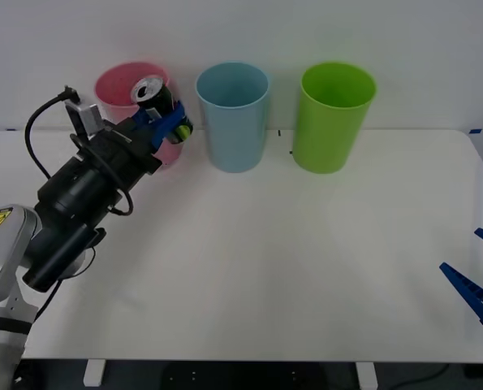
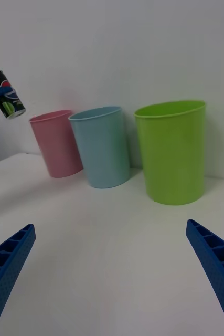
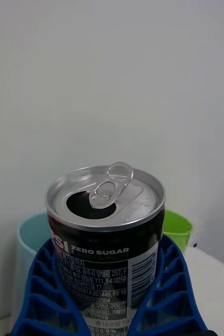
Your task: Grasp the object on the table and drop it into the matching bin: aluminum can to the light blue bin, PET bottle to the pink bin.
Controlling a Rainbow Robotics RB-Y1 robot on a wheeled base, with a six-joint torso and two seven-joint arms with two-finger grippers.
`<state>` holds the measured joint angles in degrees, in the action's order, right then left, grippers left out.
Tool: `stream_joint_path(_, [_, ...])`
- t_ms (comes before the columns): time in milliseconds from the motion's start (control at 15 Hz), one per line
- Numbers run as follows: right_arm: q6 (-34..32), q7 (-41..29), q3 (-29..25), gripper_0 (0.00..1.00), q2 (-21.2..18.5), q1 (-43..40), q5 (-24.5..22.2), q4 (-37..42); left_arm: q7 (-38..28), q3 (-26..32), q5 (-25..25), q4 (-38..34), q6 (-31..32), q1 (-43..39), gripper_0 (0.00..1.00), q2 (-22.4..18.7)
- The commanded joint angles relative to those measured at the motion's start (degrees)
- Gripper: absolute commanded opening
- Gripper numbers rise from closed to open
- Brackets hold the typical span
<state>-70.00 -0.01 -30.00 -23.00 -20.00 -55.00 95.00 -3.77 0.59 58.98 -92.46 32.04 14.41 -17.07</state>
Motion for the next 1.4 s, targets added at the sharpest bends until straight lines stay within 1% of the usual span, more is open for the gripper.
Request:
stream_joint_path(67, [0.00,0.01,0.00,1.00,0.00,0.00,0.00,0.00,-0.80,-0.94,1.04,4.93,-1.01,5.10,0.00,0.46])
stream_joint_path(533, [0.00,0.01,0.00,1.00,0.00,0.00,0.00,0.00,-0.36,-4.54,0.52,22.77,-4.53,21.63,0.00,0.46])
stream_joint_path(800, [0.00,0.01,0.00,1.00,0.00,0.00,0.00,0.00,0.78,-4.72,1.84,31.82,-6.81,29.54,0.00,2.57])
stream_joint_path(1000, [0.00,0.01,0.00,1.00,0.00,0.00,0.00,0.00,1.40,-4.72,4.38,34.63,-12.79,33.40,0.00,5.56])
stream_joint_path(1133, [0.00,0.01,0.00,1.00,0.00,0.00,0.00,0.00,2.01,-4.72,5.97,36.74,-15.60,35.69,0.00,7.14])
stream_joint_path(1400, [0.00,0.01,0.00,1.00,0.00,0.00,0.00,0.00,4.12,-4.81,7.55,43.77,-19.91,41.84,0.00,8.55])
